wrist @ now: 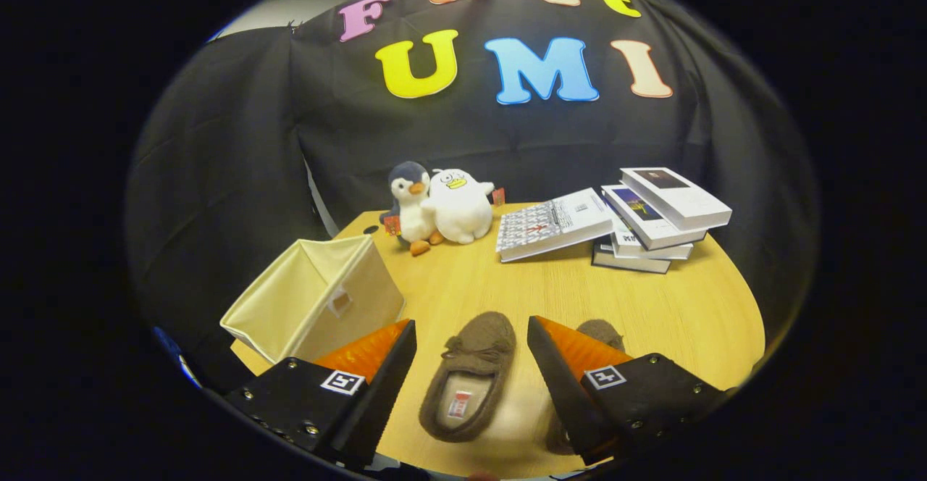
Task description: Open the storage box then place both shoes into the box .Put the left shoe in first, then the right shoe, with the right side of both shoes facing outward in a uniform manner.
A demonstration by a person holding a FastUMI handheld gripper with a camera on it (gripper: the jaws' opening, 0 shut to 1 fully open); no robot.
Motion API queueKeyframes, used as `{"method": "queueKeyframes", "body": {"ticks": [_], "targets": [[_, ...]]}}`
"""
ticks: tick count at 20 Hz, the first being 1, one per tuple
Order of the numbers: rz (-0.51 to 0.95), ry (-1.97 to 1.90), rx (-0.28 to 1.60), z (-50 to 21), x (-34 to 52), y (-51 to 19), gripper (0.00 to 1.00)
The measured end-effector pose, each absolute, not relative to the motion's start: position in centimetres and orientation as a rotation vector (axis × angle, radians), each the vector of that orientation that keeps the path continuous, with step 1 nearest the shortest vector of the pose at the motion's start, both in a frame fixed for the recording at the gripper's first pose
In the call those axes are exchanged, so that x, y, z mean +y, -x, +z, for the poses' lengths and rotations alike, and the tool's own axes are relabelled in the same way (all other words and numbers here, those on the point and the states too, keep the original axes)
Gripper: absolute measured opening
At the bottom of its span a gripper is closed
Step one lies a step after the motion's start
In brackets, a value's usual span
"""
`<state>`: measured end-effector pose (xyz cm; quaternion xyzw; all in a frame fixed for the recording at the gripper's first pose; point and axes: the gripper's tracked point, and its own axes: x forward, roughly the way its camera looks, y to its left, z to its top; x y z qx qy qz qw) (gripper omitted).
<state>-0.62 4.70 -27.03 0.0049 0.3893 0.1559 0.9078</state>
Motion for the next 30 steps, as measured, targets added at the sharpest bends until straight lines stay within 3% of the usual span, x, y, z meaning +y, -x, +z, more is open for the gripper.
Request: {"method": "queueKeyframes", "body": {"ticks": [13, 16, 18, 19, 21, 22, 24, 30], "targets": [[0.281, 0.071, 1.085, -38.4, 2.2, 3.6, 0.95], [0.282, 0.084, 1.127, -39.5, 2.6, 4.2, 0.89], [0.288, 0.046, 1.142, -40.1, 3.5, 4.4, 0.75], [0.286, 0.027, 1.15, -40.2, 4.0, 4.4, 0.53], [0.256, 0.029, 1.154, -40.1, 4.0, 4.5, 0.32], [0.241, 0.045, 1.157, -39.9, 3.6, 4.6, 0.32], [0.153, -0.007, 1.173, -40.3, 3.6, 4.5, 0.02], [0.132, -0.159, 1.162, -36.9, 5.6, 3.8, 0.02]]}}
